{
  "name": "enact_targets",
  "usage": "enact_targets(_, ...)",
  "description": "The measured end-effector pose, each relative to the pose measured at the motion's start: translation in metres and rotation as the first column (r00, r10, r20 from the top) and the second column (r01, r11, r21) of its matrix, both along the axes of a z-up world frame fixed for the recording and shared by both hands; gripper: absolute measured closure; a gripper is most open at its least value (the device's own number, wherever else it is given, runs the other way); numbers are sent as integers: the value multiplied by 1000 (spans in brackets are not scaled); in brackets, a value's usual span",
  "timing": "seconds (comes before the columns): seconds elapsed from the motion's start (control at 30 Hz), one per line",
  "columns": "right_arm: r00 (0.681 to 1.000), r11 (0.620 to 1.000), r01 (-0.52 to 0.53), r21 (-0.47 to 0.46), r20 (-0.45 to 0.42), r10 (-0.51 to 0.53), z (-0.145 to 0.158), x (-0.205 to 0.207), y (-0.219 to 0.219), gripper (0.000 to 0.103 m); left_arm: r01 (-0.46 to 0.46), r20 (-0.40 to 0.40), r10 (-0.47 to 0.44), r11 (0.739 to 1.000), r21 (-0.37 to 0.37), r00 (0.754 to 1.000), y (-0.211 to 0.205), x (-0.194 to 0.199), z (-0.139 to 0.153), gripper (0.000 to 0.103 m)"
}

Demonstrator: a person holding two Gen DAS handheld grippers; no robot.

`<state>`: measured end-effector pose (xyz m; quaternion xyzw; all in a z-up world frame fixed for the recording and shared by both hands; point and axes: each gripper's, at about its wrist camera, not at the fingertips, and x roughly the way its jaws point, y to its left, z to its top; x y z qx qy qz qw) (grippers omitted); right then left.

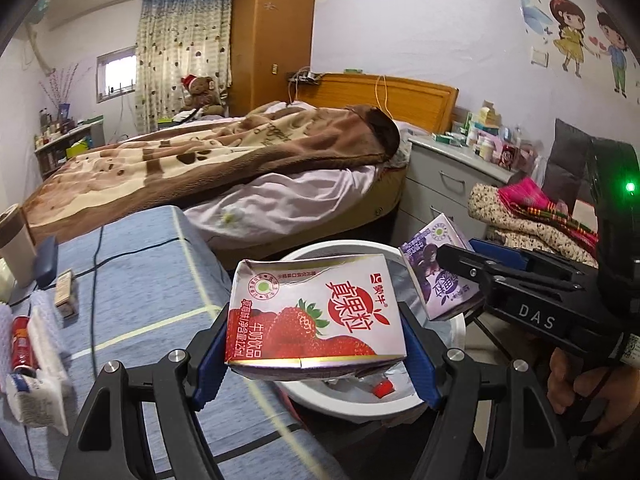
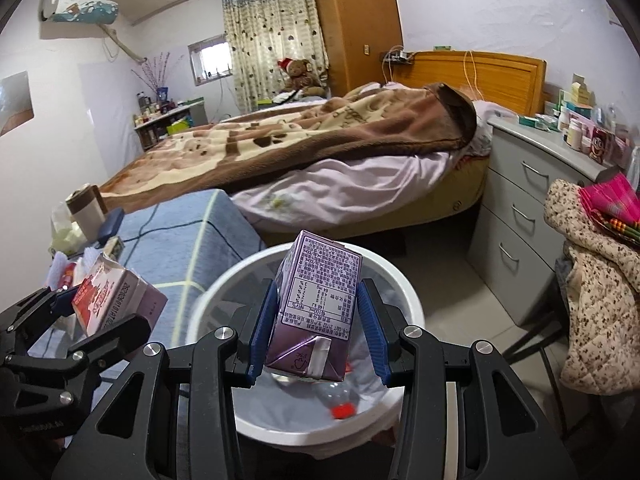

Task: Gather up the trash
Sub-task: 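Carry the carton with the left tool while the right tool carries the juice box, both releasing into the bin, then move both open tools back over the remaining trash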

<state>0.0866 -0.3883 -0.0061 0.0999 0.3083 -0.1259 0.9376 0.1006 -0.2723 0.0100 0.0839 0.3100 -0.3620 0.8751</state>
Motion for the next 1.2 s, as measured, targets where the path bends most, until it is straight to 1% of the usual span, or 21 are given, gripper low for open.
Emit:
enact_targets(0.13, 1000, 1000, 14, 9, -24, -13, -6, 1, -10, 60, 18, -11, -18, 1000, 9, 1000, -15, 3, -7, 28)
enact_targets(0.27, 999, 1000, 21, -9, -41, -21, -8, 3, -15, 60, 26, -21, -26, 1000, 8, 999, -24, 5, -10, 27)
enact_targets(0.5, 998, 999, 32, -15, -55, -33, -11, 6, -19, 58, 33, -48, -34, 999, -28, 998, -17, 10, -10, 27)
enact_targets(0.53, 998, 999, 35, -15, -54, -35, -12, 6, -19, 53, 32, -41, -33, 999, -27, 999, -16, 10, -10, 27)
enact_targets(0.57, 998, 999, 37, -15, -51, -38, -12, 5, -20, 40, 29, -36, -30, 999, -27, 999, -15, 9, -9, 25)
enact_targets(0.6, 998, 999, 40, -15, -46, -41, -11, 5, -20, 34, 25, -36, -26, 999, -30, 999, -13, 10, -8, 24)
enact_targets(0.63, 998, 999, 41, -14, -39, -41, -10, 5, -20, 32, 22, -41, -23, 999, -36, 999, -11, 10, -8, 24)
enact_targets(1.2, 999, 999, 51, 0, -5, -51, -2, 3, -13, 32, -33, -34, 31, 998, -54, 999, 17, 10, 3, 24)
